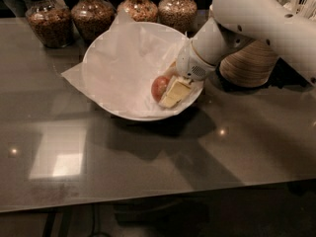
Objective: Pick apple from white bowl
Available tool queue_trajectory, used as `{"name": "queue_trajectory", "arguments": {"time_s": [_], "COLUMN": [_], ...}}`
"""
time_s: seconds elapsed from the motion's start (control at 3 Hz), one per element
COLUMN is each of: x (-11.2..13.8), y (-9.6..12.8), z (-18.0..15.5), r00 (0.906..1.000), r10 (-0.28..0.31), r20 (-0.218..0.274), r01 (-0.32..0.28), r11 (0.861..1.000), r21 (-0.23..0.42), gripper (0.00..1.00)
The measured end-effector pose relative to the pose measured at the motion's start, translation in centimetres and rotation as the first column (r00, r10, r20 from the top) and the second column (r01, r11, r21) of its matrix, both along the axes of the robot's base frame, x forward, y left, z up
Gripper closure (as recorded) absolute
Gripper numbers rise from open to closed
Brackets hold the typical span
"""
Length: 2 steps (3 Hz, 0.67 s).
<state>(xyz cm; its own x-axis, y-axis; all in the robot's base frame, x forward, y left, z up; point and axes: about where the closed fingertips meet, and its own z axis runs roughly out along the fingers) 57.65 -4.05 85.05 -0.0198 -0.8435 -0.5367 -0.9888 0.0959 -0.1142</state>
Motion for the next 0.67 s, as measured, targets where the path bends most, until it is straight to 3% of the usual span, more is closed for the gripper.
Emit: {"name": "queue_trajectory", "arguments": {"time_s": [0.67], "x": [0.00], "y": [0.01], "z": [0.01], "r00": [1.0000], "r10": [0.000], "r20": [0.000], "r01": [0.000], "r11": [1.000], "r21": [0.000], "gripper": [1.00]}}
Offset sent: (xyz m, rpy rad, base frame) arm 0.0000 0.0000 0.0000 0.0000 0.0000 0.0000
